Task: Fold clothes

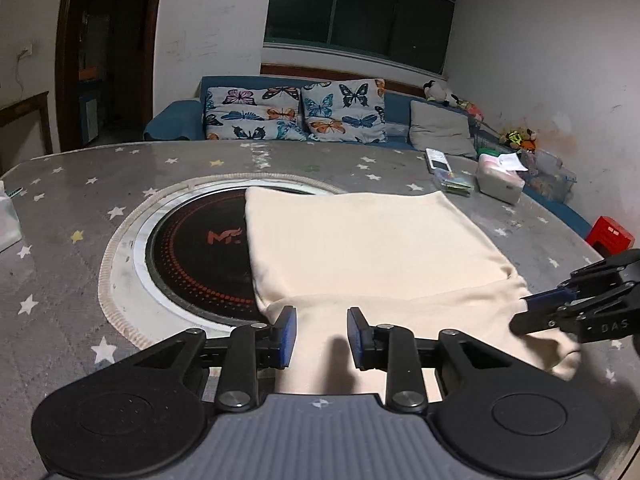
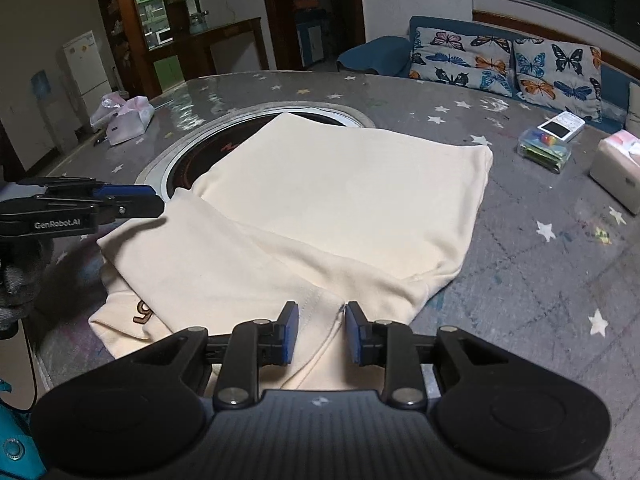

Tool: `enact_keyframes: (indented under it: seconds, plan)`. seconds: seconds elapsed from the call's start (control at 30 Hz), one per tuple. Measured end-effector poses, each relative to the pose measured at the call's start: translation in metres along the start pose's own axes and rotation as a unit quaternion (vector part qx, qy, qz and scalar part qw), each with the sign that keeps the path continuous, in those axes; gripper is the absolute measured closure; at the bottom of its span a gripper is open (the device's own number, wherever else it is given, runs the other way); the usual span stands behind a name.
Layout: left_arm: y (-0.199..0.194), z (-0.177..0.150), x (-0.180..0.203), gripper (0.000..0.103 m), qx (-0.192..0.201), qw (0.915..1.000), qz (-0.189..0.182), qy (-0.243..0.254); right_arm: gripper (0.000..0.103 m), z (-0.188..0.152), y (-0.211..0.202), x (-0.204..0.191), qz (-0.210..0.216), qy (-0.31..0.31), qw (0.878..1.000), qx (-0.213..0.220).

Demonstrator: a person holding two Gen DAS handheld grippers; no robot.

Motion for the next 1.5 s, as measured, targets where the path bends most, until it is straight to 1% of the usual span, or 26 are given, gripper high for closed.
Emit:
enact_keyframes:
  seconds: [0.1, 0.23, 0.33, 0.47, 0.53, 0.57, 0.63, 0.7, 0.8, 0.83, 0.87, 1.0, 1.03, 1.13, 1.23, 1.3, 1.37, 1.5]
  plan:
    - [0.004, -0.002, -0.004, 0.073, -0.004, 1.0000, 0.006, -0.004, 0.094, 0.004, -0.002, -0.006, -0.009, -0.021, 1.000, 0.001]
    - [0.008, -0.002, -0.008, 0.073, -0.005, 0.9998, 0.017, -0.010, 0.097, 0.019, -0.013, -0.010, -0.016, -0.033, 0.999, 0.024]
    - [0.008, -0.002, -0.012, 0.073, -0.004, 0.9996, 0.023, -0.012, 0.097, 0.027, -0.017, -0.009, -0.026, -0.038, 0.998, 0.038]
    - [0.009, -0.001, -0.014, 0.073, -0.004, 0.9995, 0.029, -0.011, 0.095, 0.019, -0.001, 0.002, -0.043, -0.022, 0.999, 0.016]
    - [0.007, 0.002, -0.012, 0.073, -0.002, 0.9997, 0.024, -0.005, 0.091, 0.016, -0.001, 0.003, -0.049, -0.022, 0.998, 0.017]
    - [0.006, 0.004, -0.009, 0.073, 0.001, 0.9998, 0.020, -0.001, 0.090, 0.017, -0.003, 0.004, -0.053, -0.023, 0.998, 0.021]
    - [0.005, 0.008, -0.003, 0.074, 0.006, 0.9999, 0.004, 0.008, 0.090, 0.020, -0.008, 0.003, -0.055, -0.025, 0.998, 0.033]
    - [0.007, 0.013, 0.007, 0.075, 0.007, 0.9996, -0.021, 0.019, 0.090, 0.023, -0.011, 0.000, -0.048, -0.030, 0.998, 0.041]
    - [0.018, 0.015, 0.026, 0.076, 0.000, 0.9975, -0.057, 0.043, 0.090, 0.023, -0.006, -0.007, -0.024, -0.042, 0.998, 0.037]
    - [0.022, 0.016, 0.032, 0.079, -0.003, 0.9964, -0.068, 0.052, 0.090, 0.023, -0.002, -0.009, -0.019, -0.045, 0.998, 0.034]
    - [0.026, 0.016, 0.038, 0.080, -0.006, 0.9953, -0.077, 0.060, 0.090, 0.023, 0.001, -0.011, -0.014, -0.047, 0.998, 0.031]
    - [0.046, 0.013, 0.047, 0.085, -0.019, 0.9942, -0.070, 0.078, 0.089, 0.022, 0.015, -0.015, -0.007, -0.051, 0.998, 0.024]
    - [0.048, 0.013, 0.045, 0.085, -0.018, 0.9948, -0.065, 0.076, 0.087, 0.022, 0.019, -0.015, -0.007, -0.052, 0.998, 0.023]
    - [0.052, 0.013, 0.040, 0.085, -0.017, 0.9964, -0.050, 0.067, 0.088, 0.020, 0.024, -0.013, -0.013, -0.043, 0.999, 0.021]
    - [0.056, 0.013, 0.034, 0.085, -0.016, 0.9975, -0.035, 0.059, 0.087, 0.022, 0.019, -0.014, -0.012, -0.040, 0.999, 0.034]
    - [0.052, 0.014, 0.034, 0.085, -0.012, 0.9978, -0.037, 0.054, 0.085, 0.026, 0.018, -0.019, -0.002, -0.043, 0.998, 0.042]
    - [0.047, 0.015, 0.037, 0.085, -0.010, 0.9975, -0.046, 0.053, 0.083, 0.027, 0.023, -0.024, 0.006, -0.051, 0.998, 0.039]
    - [0.037, 0.015, 0.044, 0.085, -0.008, 0.9958, -0.067, 0.062, 0.082, 0.028, 0.038, -0.027, -0.006, -0.063, 0.998, 0.027]
Point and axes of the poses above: each gripper's, at about its wrist camera, not at the fingertips, and y roughly the way its jaws point, x to its right, z to its top, the point moved 2 cm from there along y, roughly the way its jaws point, and after that the axes turned 5 degrees about x, right-handed, at the moved point
